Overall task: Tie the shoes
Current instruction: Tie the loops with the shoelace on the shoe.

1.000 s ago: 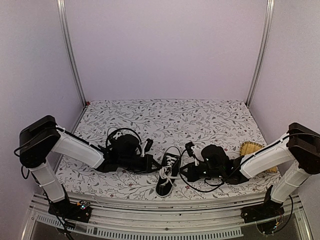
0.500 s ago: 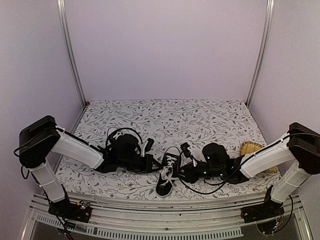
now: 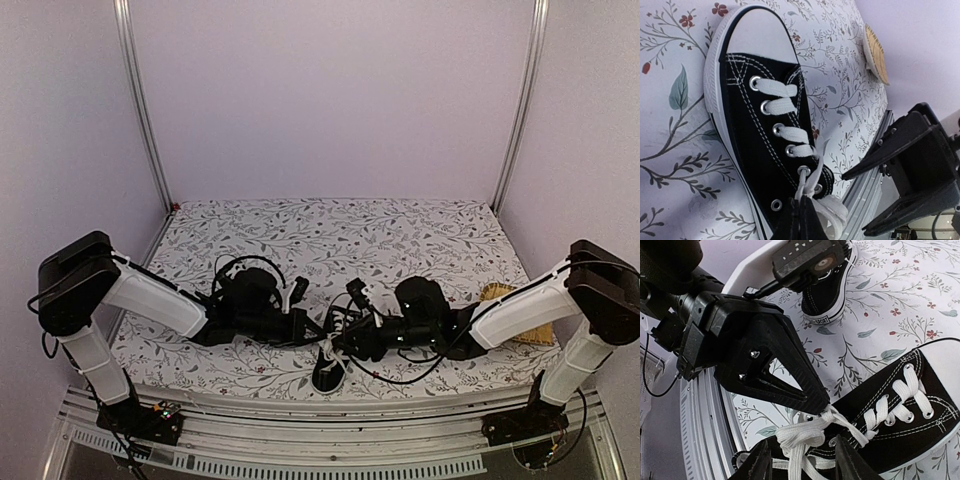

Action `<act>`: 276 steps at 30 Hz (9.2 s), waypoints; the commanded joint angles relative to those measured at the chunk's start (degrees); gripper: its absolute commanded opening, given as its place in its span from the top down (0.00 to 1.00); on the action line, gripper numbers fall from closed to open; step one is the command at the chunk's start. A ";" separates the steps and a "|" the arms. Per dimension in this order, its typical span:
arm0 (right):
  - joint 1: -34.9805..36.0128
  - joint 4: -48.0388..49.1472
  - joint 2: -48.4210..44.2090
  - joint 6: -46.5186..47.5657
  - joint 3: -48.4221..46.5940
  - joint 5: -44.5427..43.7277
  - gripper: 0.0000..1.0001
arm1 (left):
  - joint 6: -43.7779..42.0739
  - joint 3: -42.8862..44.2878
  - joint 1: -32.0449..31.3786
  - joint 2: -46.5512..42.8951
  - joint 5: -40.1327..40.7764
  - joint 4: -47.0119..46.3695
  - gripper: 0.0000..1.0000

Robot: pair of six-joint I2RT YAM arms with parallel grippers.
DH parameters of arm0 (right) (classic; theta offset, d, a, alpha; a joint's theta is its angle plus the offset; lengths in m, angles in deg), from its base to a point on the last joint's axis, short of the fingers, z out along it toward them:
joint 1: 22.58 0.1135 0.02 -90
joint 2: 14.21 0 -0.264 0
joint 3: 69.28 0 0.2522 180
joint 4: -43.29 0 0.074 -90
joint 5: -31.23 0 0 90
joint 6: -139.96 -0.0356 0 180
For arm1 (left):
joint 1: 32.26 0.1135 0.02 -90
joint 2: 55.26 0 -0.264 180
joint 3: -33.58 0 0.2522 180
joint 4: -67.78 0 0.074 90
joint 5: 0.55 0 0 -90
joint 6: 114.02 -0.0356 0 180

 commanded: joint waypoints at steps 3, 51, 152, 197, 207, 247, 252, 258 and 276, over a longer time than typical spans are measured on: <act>-0.54 0.85 2.57 1.42 -2.56 2.53 0.54 | -0.71 -0.07 0.57 -0.13 -0.67 -0.64 1.00; -3.56 5.60 9.82 -4.74 -4.59 10.06 0.67 | -1.08 0.02 0.52 0.31 -0.73 -0.92 1.00; -2.98 -0.12 0.19 -14.49 -0.63 7.39 0.66 | -4.27 5.05 -3.46 -4.87 10.79 13.82 0.66; -2.92 1.86 0.59 -15.74 1.02 7.05 0.66 | -6.38 13.94 -8.27 5.13 12.39 26.75 0.86; -2.94 2.30 1.64 -15.27 0.07 8.28 0.64 | -3.04 8.72 -8.25 1.33 12.16 16.58 1.00; -3.35 7.81 1.72 -16.33 2.32 6.26 0.98 | 2.35 1.79 -6.66 -2.81 13.61 7.91 1.00; -4.38 6.25 1.47 -16.17 2.51 6.04 0.98 | 3.97 -1.20 -5.28 -4.60 13.17 2.88 1.00; -4.69 5.43 2.27 -16.96 3.06 4.60 0.98 | 5.35 -3.62 -4.38 -5.40 14.18 0.83 1.00; -7.29 3.27 2.68 -19.92 4.54 1.68 0.98 | 7.40 -7.43 -1.51 -3.40 13.54 -6.07 1.00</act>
